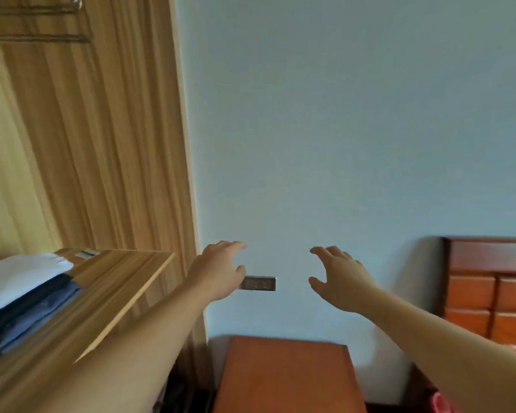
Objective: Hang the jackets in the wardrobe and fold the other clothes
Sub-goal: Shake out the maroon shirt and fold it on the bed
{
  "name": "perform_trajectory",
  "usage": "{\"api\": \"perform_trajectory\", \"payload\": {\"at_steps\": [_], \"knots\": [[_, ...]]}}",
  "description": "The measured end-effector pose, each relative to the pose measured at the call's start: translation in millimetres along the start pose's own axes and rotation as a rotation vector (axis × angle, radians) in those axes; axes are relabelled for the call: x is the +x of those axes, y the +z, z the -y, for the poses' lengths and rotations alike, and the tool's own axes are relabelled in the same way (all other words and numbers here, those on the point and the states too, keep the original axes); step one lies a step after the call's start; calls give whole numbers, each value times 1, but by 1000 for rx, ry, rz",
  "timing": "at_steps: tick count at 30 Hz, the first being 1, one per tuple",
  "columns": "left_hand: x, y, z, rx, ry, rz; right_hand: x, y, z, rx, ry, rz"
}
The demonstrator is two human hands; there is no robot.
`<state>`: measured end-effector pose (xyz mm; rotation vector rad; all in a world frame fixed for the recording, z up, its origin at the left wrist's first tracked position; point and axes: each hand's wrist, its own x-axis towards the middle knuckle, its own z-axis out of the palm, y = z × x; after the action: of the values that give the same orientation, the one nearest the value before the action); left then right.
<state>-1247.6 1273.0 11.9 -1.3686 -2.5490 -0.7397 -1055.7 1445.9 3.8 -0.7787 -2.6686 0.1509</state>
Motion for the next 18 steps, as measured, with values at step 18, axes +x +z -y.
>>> {"api": "perform_trajectory", "payload": {"at_steps": [18], "knots": [[-257,162,-494,-306,812,473,-546,-163,-213,-108,920,-80]]}}
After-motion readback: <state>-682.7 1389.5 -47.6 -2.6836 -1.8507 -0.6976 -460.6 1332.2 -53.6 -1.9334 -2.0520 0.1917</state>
